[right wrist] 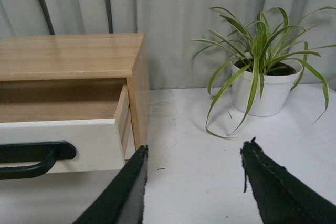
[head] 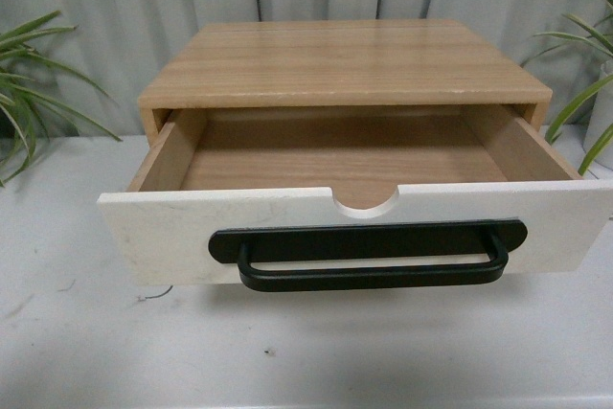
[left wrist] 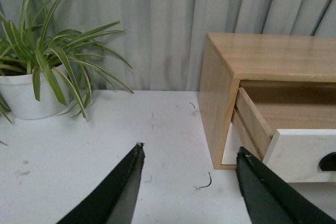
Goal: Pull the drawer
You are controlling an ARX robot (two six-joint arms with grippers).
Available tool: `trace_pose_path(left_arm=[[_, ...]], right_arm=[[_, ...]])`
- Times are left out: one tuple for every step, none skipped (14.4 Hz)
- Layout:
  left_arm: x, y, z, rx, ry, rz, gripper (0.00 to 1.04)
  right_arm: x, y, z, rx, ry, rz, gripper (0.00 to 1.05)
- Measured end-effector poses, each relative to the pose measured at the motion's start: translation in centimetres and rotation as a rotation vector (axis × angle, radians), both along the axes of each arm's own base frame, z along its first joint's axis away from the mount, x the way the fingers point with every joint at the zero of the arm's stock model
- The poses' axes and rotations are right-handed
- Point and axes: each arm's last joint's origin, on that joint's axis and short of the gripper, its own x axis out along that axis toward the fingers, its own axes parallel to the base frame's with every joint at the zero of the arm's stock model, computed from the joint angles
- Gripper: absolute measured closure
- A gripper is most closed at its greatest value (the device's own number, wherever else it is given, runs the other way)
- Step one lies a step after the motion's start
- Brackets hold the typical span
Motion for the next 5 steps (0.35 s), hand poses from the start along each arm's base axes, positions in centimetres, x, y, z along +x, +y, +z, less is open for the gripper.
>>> trace_pose_path(left_arm=[[0.0,0.0,0.0,0.0,0.0,0.0,0.32],[0.0,0.0,0.0,0.0,0.0,0.0,0.18],[0.0,0.0,0.0,0.001,0.0,0.0,0.05],[0.0,0.0,0.0,0.0,0.0,0.0,0.07],[0.0,0.0,0.0,0.0,0.0,0.0,0.07]], right_arm=[[0.0,0.0,0.0,0.0,0.0,0.0,0.31],[0.0,0.0,0.0,0.0,0.0,0.0,0.16],[0.0,0.0,0.0,0.001,0.0,0.0,0.05],[0.0,0.0,0.0,0.0,0.0,0.0,0.07],[0.0,0.0,-0.01,0.0,0.0,0.0,0.06]])
